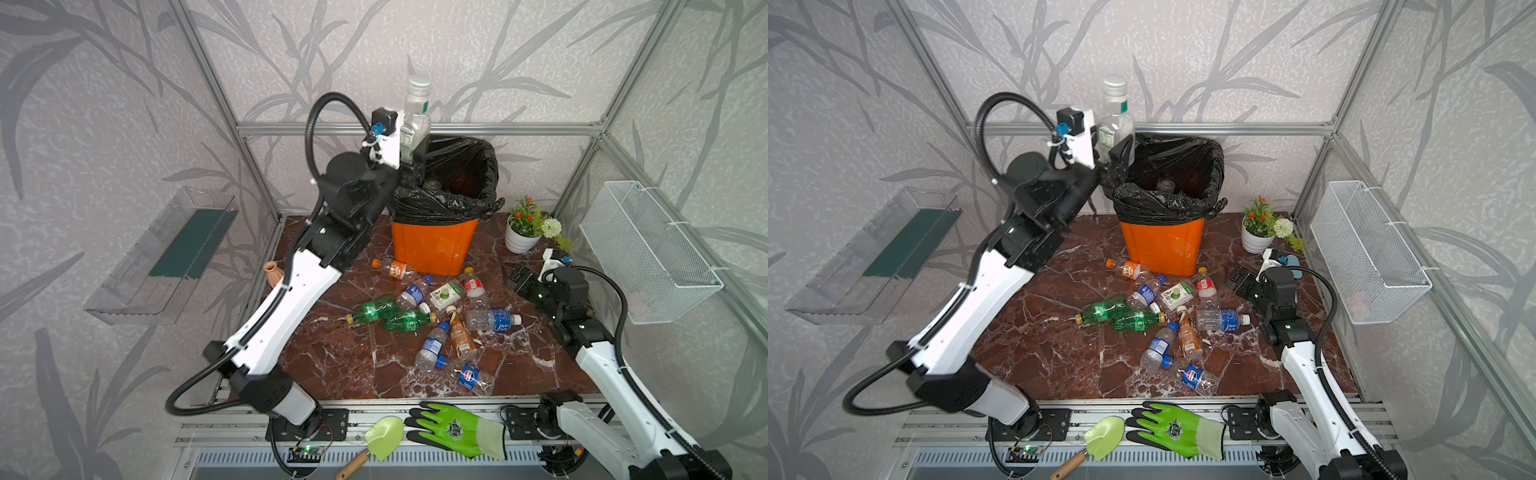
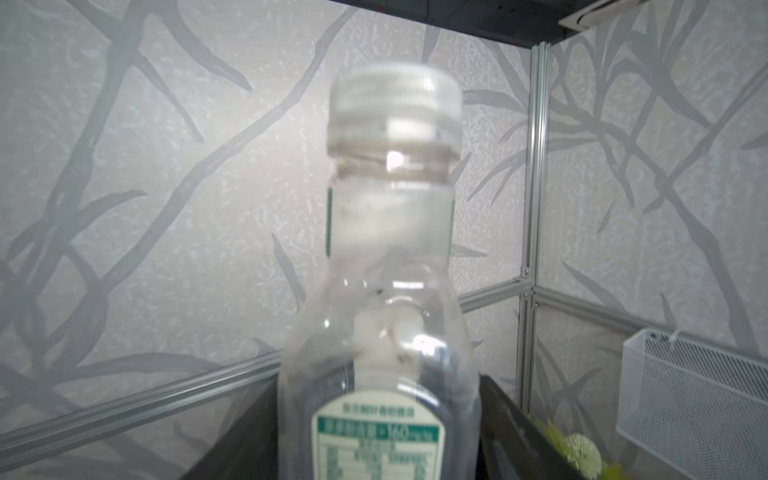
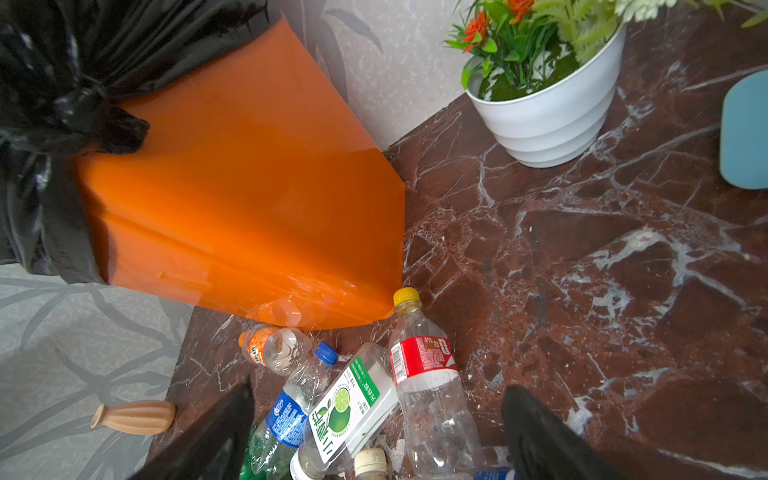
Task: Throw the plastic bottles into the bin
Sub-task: 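Open the left gripper to drop the green-labelled bottle into the bin, then draw the left arm back down beside the vase, then lower the right gripper onto the red-labelled yellow-capped bottle and close it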
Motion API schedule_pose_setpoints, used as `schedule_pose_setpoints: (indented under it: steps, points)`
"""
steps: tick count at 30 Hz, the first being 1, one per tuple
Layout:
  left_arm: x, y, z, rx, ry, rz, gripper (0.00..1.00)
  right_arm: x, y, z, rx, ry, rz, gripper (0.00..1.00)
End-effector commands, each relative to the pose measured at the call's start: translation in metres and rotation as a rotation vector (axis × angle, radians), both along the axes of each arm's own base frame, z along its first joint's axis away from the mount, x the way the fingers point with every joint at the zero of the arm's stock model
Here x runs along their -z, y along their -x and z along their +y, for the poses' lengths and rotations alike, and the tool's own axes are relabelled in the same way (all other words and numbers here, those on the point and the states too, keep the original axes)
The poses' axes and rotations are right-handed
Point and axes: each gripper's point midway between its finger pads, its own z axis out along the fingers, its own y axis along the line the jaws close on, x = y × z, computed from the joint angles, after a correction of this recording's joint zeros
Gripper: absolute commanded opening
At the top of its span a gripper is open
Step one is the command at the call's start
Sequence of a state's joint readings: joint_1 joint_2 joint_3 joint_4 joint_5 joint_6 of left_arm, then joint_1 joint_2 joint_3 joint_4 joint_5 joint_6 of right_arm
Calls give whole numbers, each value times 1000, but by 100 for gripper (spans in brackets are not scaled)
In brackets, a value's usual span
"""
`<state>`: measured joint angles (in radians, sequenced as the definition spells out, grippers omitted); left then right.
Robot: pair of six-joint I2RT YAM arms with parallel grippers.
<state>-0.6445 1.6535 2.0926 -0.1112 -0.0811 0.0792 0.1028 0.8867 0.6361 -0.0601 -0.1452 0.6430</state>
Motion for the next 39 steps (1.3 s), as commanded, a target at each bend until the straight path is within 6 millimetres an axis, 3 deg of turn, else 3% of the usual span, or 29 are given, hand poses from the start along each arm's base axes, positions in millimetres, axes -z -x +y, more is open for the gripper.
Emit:
schedule_pose_setpoints:
  steps: [1, 7, 11, 15, 19, 26, 35, 39]
  points:
    - [52, -12, -23, 81, -101, 235, 97, 5, 6, -6, 8, 51, 13, 94]
    - [20, 10, -7, 80, -12, 72, 99, 6, 3, -4, -16, 73, 16, 95]
    - [17, 31, 10, 78, 19, 28, 99, 9, -2, 6, -80, 82, 31, 93]
    - [30, 44, 27, 48, 30, 38, 99, 25, -10, 15, -132, 165, 118, 91]
    - [48, 59, 43, 27, 27, 60, 99, 46, -19, 27, -184, 283, 212, 90]
    - [98, 77, 99, -168, 60, 138, 99, 88, -35, 55, -285, 438, 367, 88]
    - [183, 105, 166, -378, 112, 271, 99, 136, -40, 65, -403, 555, 588, 83]
    - [210, 109, 183, -435, 135, 331, 99, 151, -40, 62, -408, 603, 642, 80]
